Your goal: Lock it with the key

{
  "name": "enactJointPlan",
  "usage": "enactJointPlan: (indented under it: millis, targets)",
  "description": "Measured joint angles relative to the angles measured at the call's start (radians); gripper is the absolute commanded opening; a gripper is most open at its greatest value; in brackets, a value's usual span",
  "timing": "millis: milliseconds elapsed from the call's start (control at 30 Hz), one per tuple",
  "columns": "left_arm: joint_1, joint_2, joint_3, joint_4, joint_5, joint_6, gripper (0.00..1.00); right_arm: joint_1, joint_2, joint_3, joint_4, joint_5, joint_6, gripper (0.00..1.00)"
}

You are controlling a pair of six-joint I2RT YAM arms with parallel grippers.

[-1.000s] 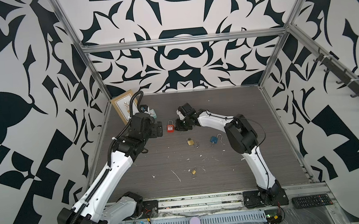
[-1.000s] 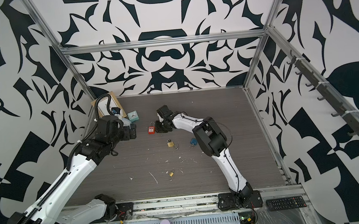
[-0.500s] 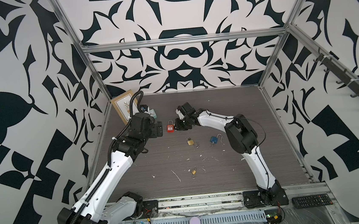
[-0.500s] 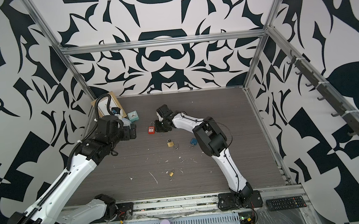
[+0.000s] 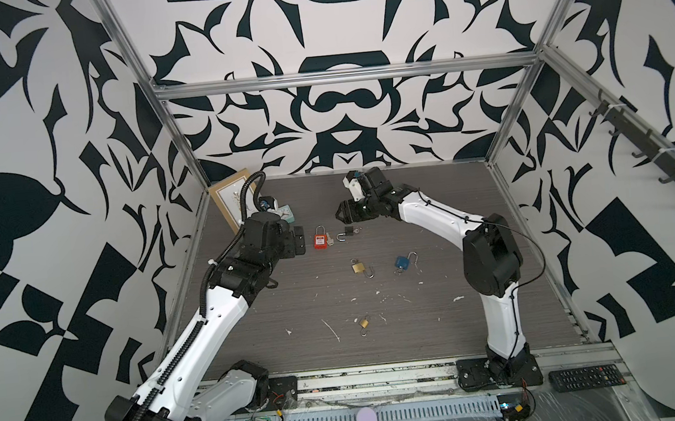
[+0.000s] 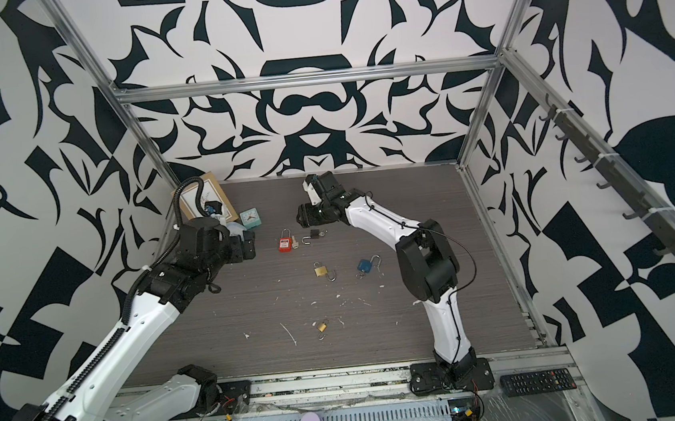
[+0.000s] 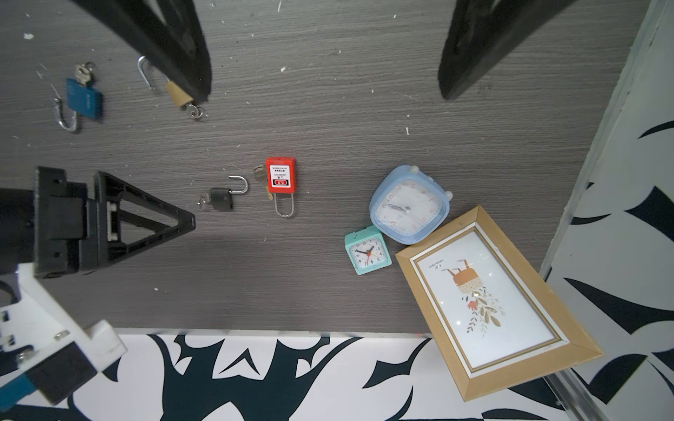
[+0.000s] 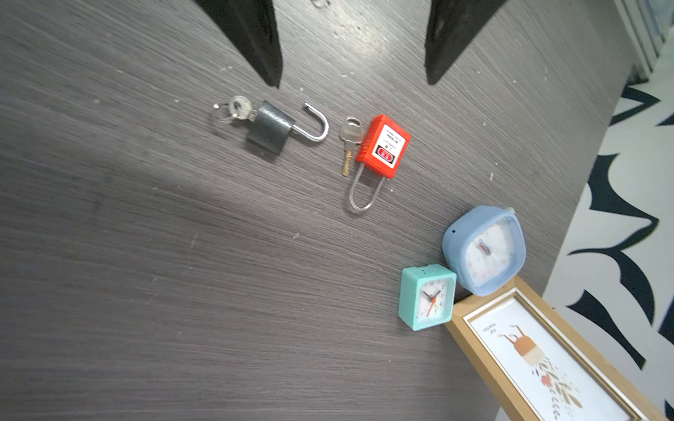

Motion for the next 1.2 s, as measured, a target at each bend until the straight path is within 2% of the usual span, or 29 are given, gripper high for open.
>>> enactJointPlan:
  millis: [167,400,700,1200]
  targets:
    - [0.000,0.028,-0.005,-0.001,0.072,-0.104,1.00,-0.026,0.093,0.078,-0.110,-0.040,-0.170,0.87]
    - [-0.016,0.112,-0.034,-0.006,0.203,-0.215,0.99,-0.025,0.255,0.210,-0.190,-0.090,-0.302,0.90]
    - [-0.047,0.164,-0.035,-0.010,0.286,-0.259,1.00,-0.030,0.397,0.430,-0.247,-0.135,-0.356,0.90]
    - [-0.047,0.172,-0.035,-0.025,0.293,-0.270,0.99,-0.047,0.422,0.407,-0.259,-0.180,-0.372,0.83]
